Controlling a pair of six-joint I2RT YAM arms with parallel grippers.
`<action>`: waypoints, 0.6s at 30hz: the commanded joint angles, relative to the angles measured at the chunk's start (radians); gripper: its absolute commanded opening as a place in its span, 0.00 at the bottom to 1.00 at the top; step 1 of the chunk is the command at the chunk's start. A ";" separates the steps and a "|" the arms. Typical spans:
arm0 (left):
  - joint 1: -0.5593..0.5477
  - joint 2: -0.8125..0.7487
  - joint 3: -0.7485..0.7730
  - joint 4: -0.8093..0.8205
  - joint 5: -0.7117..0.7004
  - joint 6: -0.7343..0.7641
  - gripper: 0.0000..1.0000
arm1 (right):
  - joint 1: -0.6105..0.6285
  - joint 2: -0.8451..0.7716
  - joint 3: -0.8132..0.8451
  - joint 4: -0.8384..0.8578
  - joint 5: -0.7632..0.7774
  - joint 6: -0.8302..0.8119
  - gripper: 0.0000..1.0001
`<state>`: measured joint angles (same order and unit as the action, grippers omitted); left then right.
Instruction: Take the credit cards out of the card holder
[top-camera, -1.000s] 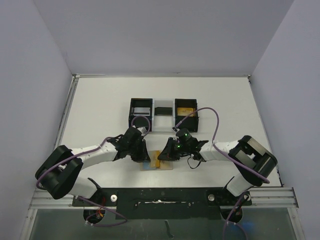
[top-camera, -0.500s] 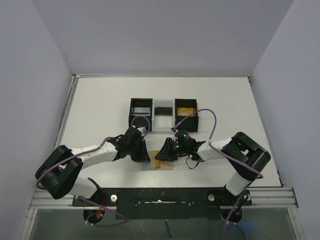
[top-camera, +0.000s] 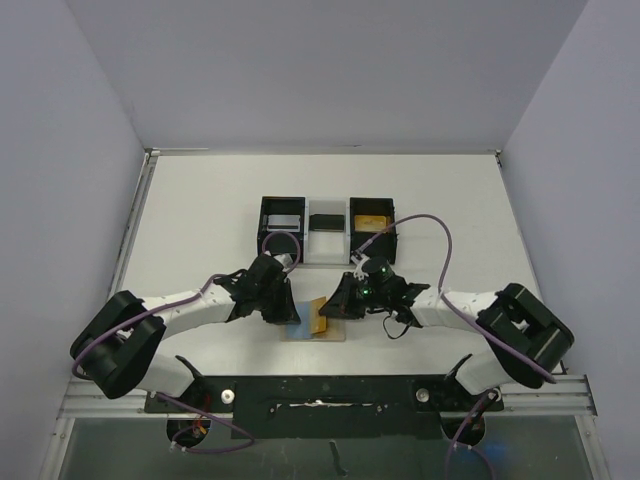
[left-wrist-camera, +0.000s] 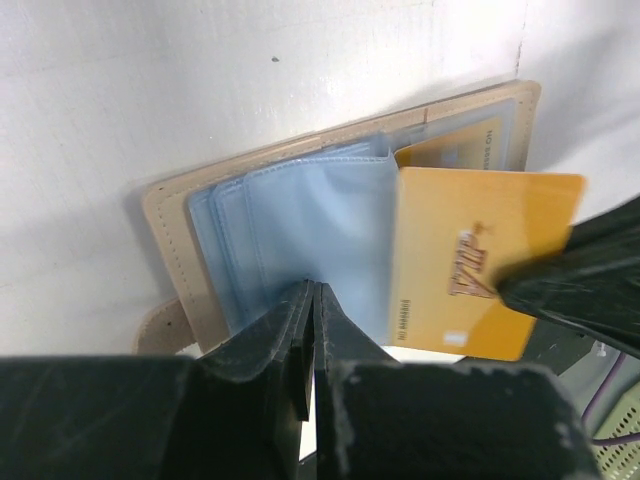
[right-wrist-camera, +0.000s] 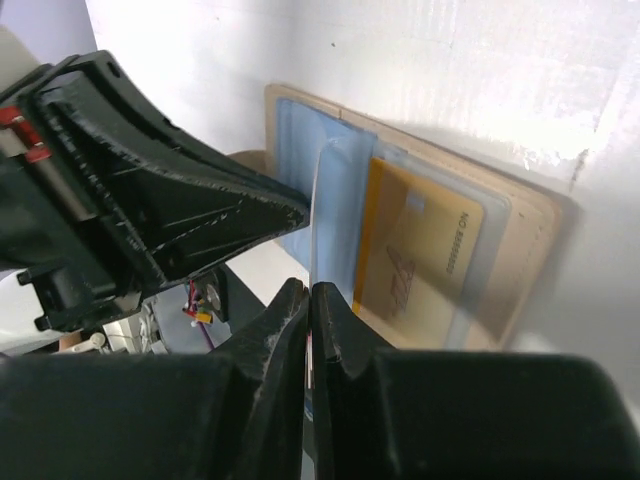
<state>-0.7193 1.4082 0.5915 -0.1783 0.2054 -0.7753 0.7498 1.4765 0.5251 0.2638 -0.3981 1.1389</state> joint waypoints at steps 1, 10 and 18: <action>0.001 -0.006 0.006 -0.055 -0.086 0.026 0.02 | -0.026 -0.114 0.015 -0.095 -0.018 -0.072 0.02; 0.001 -0.123 0.076 -0.117 -0.110 0.026 0.12 | -0.053 -0.314 0.134 -0.412 0.187 -0.218 0.00; -0.005 -0.155 0.094 0.152 0.143 -0.012 0.24 | -0.063 -0.554 0.171 -0.477 0.573 -0.420 0.00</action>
<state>-0.7189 1.2469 0.6559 -0.2321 0.1848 -0.7677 0.6937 1.0214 0.6525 -0.1947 -0.0822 0.8692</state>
